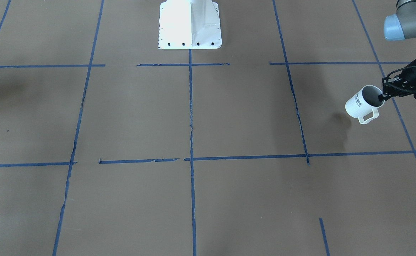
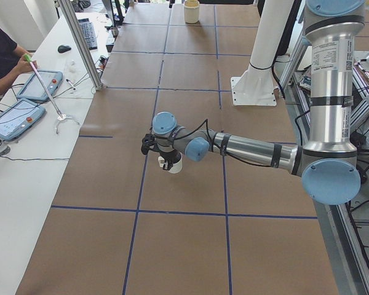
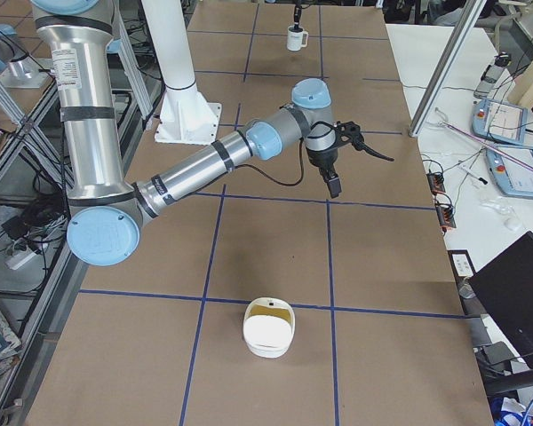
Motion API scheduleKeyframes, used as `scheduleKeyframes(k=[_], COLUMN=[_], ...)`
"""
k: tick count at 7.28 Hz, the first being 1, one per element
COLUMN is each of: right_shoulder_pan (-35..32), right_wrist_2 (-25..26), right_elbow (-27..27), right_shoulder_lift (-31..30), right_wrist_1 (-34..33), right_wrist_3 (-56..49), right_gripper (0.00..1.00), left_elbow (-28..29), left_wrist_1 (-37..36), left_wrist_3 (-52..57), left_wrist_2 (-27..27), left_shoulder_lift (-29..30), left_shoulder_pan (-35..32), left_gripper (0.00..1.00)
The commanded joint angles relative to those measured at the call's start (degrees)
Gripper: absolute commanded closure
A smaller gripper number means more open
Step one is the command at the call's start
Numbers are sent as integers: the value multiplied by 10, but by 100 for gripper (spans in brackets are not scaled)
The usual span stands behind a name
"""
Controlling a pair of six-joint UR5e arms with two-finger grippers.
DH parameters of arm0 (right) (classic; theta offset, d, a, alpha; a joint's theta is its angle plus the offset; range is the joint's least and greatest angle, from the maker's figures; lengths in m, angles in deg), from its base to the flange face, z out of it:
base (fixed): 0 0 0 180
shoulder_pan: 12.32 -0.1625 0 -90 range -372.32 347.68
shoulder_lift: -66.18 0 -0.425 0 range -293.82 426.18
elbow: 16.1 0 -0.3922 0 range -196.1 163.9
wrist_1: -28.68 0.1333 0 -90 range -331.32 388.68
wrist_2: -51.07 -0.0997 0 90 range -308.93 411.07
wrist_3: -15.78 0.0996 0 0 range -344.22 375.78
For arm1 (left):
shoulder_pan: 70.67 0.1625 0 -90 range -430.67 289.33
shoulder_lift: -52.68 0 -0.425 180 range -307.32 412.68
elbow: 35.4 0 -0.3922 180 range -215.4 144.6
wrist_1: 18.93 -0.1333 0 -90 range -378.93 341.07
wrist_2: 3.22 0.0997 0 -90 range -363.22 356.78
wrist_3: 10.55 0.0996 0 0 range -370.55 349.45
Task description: Left arm hands cup to right arm to dump lemon
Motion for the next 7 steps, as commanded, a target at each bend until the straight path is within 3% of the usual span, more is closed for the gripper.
scheduleKeyframes(k=[1, 5, 7], right_shoulder_pan=[-1, -1, -1], right_wrist_2=[-1, -2, -2], right_elbow=[6, 9, 12], right_shoulder_lift=[0, 0, 0], right_wrist_1=[-2, -2, -2], right_wrist_3=[-1, -1, 0], right_gripper=[0, 0, 0], left_elbow=[1, 9, 10], left_wrist_1=[4, 16, 17], left_wrist_3=[0, 2, 5], left_wrist_2=[-1, 16, 17], left_shoulder_lift=[0, -2, -10], left_shoulder_pan=[8, 51, 50], left_gripper=[99, 97, 86])
